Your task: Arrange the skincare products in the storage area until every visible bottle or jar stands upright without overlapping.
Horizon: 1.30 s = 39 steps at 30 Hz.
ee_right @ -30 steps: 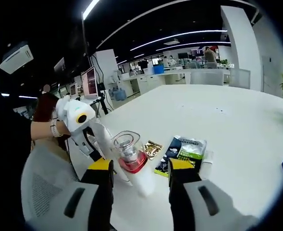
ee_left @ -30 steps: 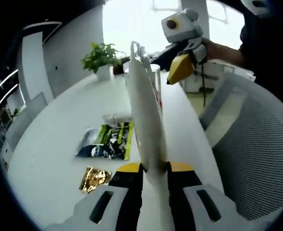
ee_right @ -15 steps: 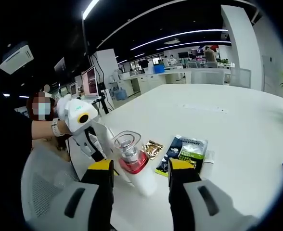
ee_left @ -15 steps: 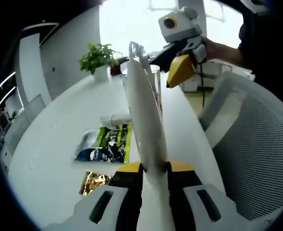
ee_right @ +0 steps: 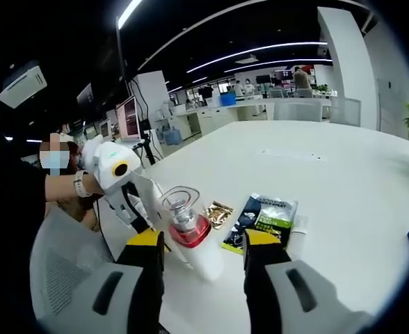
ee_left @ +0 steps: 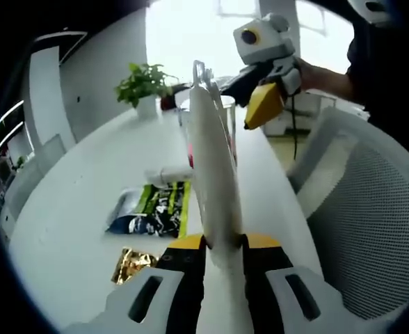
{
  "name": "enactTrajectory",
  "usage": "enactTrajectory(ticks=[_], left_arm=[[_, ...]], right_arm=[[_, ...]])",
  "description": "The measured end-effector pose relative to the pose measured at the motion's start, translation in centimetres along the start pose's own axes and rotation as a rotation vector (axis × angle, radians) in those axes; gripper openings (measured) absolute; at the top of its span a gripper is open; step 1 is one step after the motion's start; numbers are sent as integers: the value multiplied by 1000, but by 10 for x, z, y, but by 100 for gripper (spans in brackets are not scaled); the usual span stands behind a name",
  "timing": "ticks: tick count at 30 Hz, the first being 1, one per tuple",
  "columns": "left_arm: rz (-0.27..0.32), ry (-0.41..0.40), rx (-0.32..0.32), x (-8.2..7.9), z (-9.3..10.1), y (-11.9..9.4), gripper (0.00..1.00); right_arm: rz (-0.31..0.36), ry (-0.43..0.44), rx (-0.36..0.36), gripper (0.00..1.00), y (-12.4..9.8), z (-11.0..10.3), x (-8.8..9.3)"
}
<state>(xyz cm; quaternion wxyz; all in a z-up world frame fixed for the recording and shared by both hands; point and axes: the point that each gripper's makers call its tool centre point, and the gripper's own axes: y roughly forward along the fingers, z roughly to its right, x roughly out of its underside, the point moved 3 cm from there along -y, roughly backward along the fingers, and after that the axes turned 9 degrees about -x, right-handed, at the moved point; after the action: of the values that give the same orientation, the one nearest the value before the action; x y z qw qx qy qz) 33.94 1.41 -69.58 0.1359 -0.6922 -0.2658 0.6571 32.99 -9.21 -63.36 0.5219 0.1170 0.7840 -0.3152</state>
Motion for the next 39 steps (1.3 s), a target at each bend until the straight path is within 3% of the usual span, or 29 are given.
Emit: enactTrajectory(ticks=[7, 14, 28, 30, 39], left_arm=[[4, -4, -22, -5, -3, -4, 22], [-40, -39, -73, 4, -4, -13, 31], [-40, -184, -260, 7, -11, -47, 41], [-43, -220, -318, 8, -15, -52, 44], [-20, -290, -383, 7, -11, -68, 52]], right_arm=[[-1, -6, -7, 46, 1, -1, 0], [-4, -16, -14, 49, 0, -3, -1], [-13, -45, -24, 58, 1, -10, -1], [-15, -54, -24, 60, 1, -12, -1], [-18, -77, -29, 62, -1, -18, -4]])
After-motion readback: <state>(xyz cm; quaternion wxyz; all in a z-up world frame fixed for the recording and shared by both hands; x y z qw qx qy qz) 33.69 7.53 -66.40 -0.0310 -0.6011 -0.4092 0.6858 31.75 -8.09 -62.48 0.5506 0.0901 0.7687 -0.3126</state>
